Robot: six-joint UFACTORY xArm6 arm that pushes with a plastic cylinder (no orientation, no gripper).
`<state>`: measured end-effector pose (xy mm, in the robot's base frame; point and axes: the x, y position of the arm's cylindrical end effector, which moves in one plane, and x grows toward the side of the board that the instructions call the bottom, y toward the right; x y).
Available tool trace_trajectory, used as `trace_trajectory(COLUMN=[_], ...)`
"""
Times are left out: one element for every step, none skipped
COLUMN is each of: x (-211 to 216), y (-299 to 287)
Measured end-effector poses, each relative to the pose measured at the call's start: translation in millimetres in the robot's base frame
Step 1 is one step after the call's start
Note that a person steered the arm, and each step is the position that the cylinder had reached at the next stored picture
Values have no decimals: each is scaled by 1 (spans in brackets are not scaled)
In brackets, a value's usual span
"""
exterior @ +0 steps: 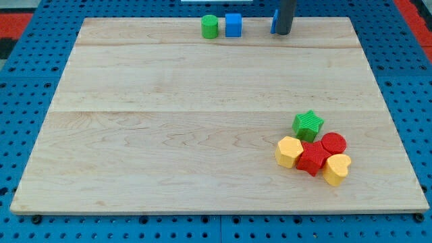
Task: Push the green star into the yellow hexagon
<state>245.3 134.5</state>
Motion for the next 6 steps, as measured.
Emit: trace_trajectory(x=[46,53,112,181,218,218], y=[10,52,86,115,81,17])
